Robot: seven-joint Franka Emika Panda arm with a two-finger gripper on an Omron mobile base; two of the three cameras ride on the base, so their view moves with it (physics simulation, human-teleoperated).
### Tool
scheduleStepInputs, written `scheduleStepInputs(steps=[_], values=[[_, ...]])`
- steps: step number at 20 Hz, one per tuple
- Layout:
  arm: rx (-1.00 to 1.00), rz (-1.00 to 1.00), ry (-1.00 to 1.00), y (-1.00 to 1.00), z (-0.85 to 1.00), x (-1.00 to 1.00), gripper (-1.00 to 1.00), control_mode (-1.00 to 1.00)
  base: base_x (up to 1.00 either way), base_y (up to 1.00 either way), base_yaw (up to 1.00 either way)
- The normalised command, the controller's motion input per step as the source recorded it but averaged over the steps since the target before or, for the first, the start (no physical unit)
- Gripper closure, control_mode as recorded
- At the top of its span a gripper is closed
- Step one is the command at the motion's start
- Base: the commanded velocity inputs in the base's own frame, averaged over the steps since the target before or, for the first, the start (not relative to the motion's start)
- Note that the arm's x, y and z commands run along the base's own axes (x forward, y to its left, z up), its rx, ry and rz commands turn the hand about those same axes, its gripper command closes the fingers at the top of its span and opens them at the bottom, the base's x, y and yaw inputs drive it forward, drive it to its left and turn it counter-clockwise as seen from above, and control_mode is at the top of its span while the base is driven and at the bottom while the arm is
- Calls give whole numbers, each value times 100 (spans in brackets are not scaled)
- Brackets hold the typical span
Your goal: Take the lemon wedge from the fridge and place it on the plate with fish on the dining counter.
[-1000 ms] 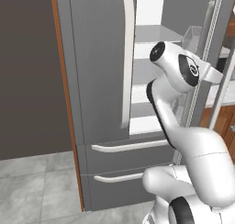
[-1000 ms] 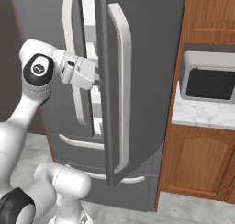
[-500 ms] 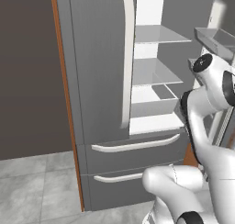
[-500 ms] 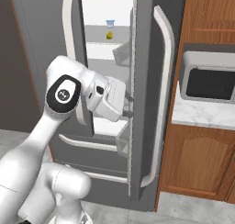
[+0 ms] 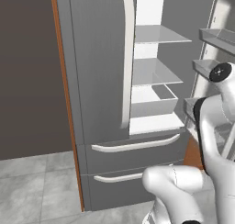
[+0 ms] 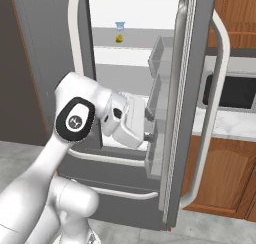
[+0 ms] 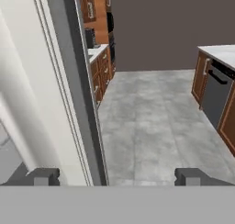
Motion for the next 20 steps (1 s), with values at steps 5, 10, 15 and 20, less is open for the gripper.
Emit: scheduleStepInputs(steps=[5,10,15,20], values=[[-23,35,-19,100,7,-43,-100,-100,0,0,0],[-11,42,-25,100,42,-3,-100,-100,0,0,0],[2,49,-7,99,67,2,-100,-100,0,0,0],[22,56,1,82,24,25,-100,-100,0,0,0]])
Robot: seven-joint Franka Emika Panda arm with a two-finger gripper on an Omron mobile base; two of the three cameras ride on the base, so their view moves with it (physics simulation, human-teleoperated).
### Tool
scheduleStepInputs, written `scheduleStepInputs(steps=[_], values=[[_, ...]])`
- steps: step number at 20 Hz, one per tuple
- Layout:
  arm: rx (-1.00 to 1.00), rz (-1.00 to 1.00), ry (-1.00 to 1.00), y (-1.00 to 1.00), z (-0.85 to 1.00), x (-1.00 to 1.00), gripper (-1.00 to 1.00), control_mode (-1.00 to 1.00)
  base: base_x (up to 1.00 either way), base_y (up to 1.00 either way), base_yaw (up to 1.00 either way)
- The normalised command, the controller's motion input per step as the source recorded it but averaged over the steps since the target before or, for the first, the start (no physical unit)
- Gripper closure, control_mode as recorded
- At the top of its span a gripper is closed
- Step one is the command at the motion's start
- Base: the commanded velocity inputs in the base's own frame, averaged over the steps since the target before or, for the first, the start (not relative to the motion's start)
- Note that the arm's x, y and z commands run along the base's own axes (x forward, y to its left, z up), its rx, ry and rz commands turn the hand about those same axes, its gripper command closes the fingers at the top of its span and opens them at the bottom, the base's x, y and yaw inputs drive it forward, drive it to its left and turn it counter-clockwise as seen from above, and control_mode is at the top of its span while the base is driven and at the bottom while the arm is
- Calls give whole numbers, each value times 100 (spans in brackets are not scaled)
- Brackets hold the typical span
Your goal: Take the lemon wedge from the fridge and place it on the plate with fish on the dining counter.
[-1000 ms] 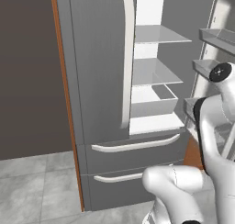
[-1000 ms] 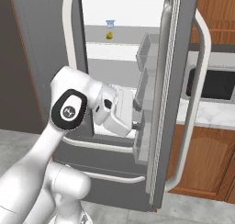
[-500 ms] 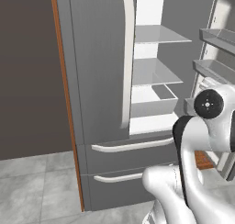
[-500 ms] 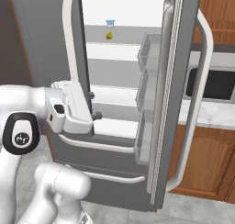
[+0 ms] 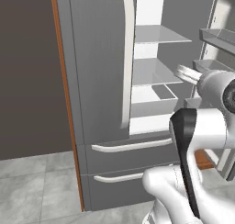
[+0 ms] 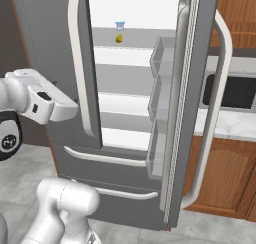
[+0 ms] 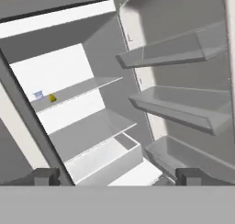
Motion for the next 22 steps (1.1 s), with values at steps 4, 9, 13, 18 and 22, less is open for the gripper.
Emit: scheduleStepInputs(steps=[4,9,13,18,22], values=[[33,61,20,68,1,46,-100,-100,0,0,0],[4,33,8,54,-9,18,-100,-100,0,0,0],[-3,4,10,23,-24,25,-100,-100,0,0,0],[-7,4,12,29,-17,17,-100,-100,0,0,0],[-15,0,0,2,-15,30,-100,-100,0,0,0]])
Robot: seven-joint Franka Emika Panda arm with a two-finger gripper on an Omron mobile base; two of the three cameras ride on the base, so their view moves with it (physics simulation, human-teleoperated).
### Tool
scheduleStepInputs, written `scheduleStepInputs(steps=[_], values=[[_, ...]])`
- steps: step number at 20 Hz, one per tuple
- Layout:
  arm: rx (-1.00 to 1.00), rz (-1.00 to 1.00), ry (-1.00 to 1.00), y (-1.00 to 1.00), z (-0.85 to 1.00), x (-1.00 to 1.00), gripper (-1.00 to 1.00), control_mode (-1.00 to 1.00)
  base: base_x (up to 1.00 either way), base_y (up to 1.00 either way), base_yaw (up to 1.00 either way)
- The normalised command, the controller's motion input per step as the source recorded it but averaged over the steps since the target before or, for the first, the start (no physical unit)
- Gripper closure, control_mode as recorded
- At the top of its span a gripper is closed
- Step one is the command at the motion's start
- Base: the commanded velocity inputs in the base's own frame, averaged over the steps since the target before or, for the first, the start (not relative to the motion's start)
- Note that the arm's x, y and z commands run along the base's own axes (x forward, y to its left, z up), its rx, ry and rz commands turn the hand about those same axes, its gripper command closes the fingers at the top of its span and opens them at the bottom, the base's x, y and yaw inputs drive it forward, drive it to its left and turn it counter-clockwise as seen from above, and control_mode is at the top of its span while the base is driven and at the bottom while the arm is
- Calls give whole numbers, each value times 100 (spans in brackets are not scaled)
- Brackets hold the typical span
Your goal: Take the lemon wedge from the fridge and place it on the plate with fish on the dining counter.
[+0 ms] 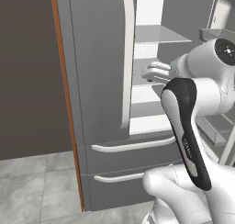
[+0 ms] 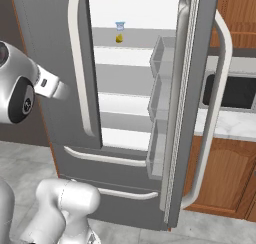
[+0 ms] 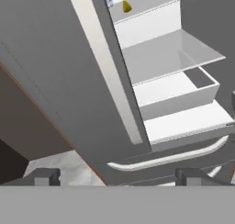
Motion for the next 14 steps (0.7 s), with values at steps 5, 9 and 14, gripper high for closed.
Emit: scheduleStepInputs(steps=[5,9,14], values=[[-28,4,-19,-2,-16,22,-100,-100,0,0,0],[-18,5,-3,0,-11,31,-100,-100,0,0,0],[-2,0,2,2,0,8,-100,-100,0,0,0]])
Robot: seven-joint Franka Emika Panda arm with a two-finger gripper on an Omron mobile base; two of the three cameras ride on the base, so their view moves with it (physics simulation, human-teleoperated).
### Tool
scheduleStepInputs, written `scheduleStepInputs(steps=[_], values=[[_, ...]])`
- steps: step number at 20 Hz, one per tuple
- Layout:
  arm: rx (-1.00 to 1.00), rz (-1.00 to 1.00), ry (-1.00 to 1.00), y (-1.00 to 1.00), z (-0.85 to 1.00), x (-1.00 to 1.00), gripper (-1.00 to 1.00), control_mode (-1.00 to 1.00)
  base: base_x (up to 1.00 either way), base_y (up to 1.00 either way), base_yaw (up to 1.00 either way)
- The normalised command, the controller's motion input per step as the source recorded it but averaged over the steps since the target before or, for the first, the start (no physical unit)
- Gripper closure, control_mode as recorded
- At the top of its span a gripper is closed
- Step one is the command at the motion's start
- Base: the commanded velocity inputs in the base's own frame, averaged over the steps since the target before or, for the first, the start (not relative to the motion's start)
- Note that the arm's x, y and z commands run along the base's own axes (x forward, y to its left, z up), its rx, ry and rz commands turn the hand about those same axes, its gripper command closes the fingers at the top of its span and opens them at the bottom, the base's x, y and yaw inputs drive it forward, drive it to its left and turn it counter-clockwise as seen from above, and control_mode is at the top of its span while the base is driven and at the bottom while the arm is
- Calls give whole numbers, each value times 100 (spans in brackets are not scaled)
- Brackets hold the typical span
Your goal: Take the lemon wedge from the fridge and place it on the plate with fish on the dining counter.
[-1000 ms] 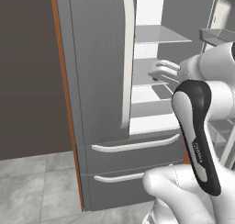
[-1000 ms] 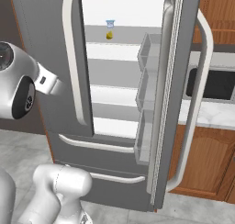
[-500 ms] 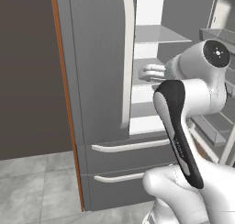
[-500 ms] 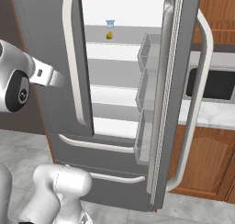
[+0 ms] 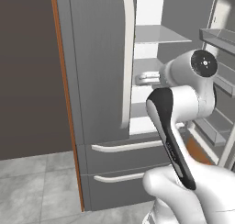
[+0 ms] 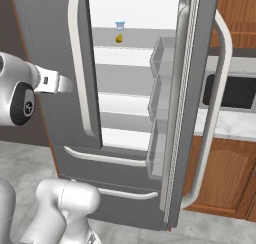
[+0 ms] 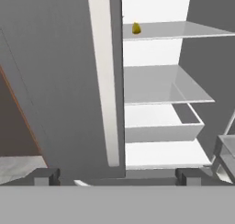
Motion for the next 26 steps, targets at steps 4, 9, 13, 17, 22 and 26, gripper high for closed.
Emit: scheduleStepInputs(steps=[4,9,13,17,22,26], values=[[0,-1,3,0,0,55,-100,-100,0,0,0],[0,-5,9,1,0,97,-100,-100,0,0,0],[0,-1,3,0,0,83,-100,-100,0,0,0],[8,0,0,6,-3,50,-100,-100,0,0,0],[7,0,-1,15,-12,32,-100,-100,0,0,0],[0,0,0,0,-6,20,-100,-100,0,0,0]])
